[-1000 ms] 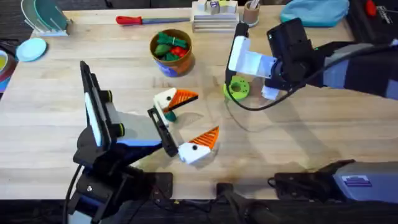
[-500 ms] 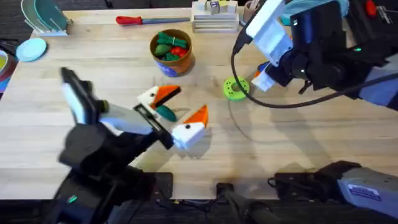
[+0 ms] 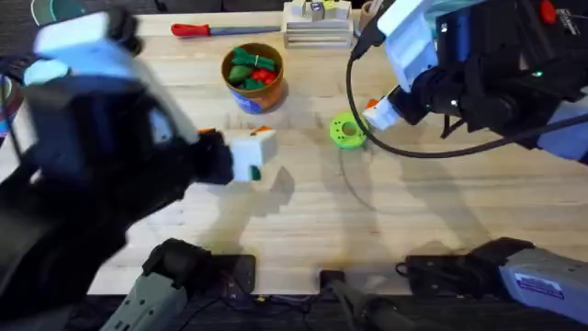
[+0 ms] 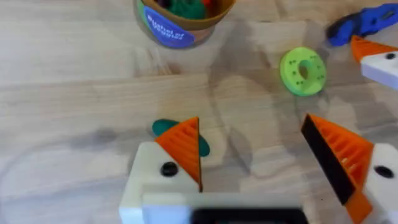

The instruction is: Pick up the gripper from the table and insert it into the empty holder that is missing its gripper. Then pick up a screw, insert it into the mounting hole, and use the screwdriver to tighten it. Finally, clean up the table by picking up the vegetable and placing it into the bucket.

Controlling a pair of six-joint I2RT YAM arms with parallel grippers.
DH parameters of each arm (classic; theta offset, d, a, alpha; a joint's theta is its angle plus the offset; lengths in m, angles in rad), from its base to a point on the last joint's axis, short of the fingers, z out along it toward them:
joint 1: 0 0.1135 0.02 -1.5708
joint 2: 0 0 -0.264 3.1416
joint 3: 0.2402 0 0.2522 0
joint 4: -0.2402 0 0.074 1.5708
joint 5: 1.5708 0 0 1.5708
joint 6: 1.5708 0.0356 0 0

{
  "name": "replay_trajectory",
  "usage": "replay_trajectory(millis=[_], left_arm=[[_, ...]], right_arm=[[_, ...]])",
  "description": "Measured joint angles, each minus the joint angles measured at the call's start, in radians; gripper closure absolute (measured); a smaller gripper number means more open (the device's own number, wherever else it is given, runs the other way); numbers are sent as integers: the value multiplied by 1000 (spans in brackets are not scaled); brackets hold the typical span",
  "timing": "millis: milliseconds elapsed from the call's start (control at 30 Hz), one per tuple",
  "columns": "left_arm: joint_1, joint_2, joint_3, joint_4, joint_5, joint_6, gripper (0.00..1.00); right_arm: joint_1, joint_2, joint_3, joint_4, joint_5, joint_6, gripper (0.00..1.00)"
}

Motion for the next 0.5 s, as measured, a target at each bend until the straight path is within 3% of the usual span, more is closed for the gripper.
replay_trajectory(millis=[300, 500], left_arm=[[0, 236, 4, -26, -1, -139, 8], [0, 371, 4, -19, -46, -447, 8]], right_arm=[[0, 0, 0, 0, -19, 4, 11], [0, 0, 0, 0, -20, 7, 10]])
